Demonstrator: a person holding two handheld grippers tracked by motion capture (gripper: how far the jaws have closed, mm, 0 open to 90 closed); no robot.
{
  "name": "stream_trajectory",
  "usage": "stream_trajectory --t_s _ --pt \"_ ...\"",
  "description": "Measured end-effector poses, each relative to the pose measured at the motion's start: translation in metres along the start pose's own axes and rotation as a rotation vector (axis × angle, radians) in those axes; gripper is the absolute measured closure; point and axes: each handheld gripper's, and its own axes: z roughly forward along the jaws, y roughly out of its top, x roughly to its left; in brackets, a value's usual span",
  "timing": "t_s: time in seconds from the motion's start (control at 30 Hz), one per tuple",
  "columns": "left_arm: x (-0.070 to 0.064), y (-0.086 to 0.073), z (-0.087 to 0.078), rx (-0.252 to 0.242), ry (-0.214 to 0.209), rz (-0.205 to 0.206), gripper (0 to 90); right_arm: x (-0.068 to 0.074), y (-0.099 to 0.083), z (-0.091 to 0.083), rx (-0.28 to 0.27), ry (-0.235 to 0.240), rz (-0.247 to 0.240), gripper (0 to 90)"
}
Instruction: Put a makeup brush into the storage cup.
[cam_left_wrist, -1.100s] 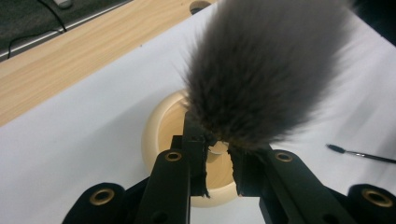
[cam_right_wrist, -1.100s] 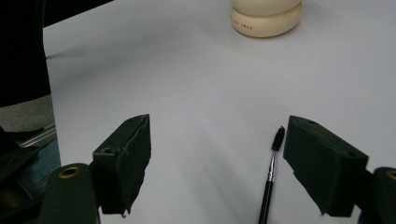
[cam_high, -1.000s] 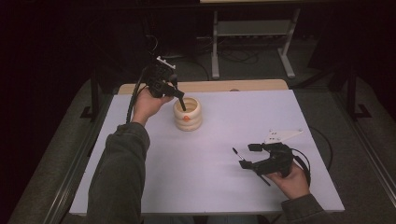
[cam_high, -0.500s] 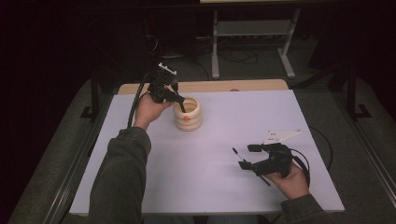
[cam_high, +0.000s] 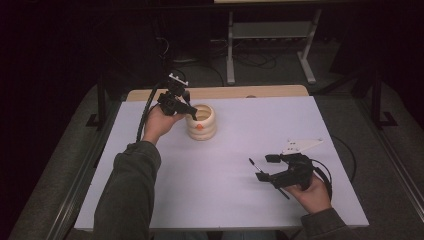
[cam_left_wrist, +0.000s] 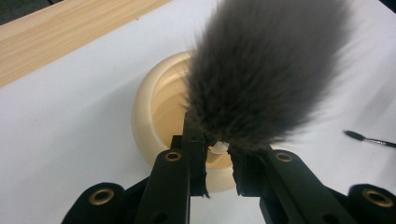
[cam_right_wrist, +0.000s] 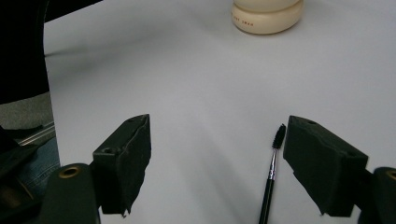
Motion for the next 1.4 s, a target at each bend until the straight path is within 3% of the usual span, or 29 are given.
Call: stream_trajectory --t_s 0.07,0.33,0.43,0.7,0.83,0.87,0.9,1.0,1.4 --pt "-0.001 -0.001 0.0 -0.008 0.003 -0.009 76.6 0.0 0.0 0.001 0.002 0.001 0.001 22.4" --pt "0.002 -0.005 -0.008 0.015 0.012 0.034 67.4 0.001 0.0 0.001 0.009 0.0 0.0 22.5" --pt "0.002 -0.008 -0.01 -0.008 0.005 0.012 62.5 0.001 0.0 0.001 0.01 0.0 0.001 22.5" --pt "0.006 -0.019 -0.019 -0.018 0.01 0.023 55.7 0.0 0.0 0.001 0.013 -0.006 -0.001 22.4" --pt "0.01 -0.027 -0.025 -0.063 -0.038 -0.003 50.7 0.0 -0.001 0.001 0.012 -0.015 0.01 22.4" --pt "0.011 -0.029 -0.025 -0.068 -0.037 -0.01 50.3 0.0 -0.001 0.002 0.014 -0.015 0.01 22.5" --pt "0.013 -0.031 -0.027 -0.049 -0.03 0.01 49.7 0.0 -0.001 0.002 0.019 -0.016 0.007 22.5" --pt "0.015 -0.037 -0.03 -0.073 -0.035 -0.014 48.3 0.0 -0.001 0.002 0.017 -0.019 0.007 22.4" --pt "0.011 -0.058 -0.038 -0.087 -0.035 -0.003 44.7 -0.002 0.0 0.003 0.014 -0.029 0.02 22.4"
